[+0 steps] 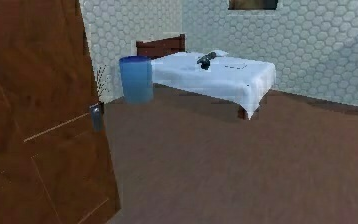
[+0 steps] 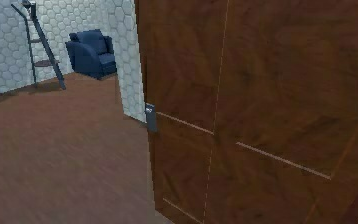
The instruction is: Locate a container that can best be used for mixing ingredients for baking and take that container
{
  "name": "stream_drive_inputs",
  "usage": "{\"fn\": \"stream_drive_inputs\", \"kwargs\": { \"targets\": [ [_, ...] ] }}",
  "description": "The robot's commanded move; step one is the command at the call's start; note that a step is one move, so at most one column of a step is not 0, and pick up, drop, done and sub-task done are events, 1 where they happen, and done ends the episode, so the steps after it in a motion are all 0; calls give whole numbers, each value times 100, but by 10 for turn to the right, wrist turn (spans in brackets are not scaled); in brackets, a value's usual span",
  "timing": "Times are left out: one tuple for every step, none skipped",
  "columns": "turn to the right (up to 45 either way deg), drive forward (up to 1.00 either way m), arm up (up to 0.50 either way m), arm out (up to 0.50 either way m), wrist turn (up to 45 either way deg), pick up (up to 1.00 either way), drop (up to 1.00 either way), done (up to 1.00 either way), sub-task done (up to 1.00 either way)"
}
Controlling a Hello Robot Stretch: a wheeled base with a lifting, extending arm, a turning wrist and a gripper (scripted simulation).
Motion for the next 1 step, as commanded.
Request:
{"fn": "stream_drive_inputs", "kwargs": {
  "targets": [
    [90, 0, 0, 0, 0, 0, 0, 0, 0]
  ]
}}
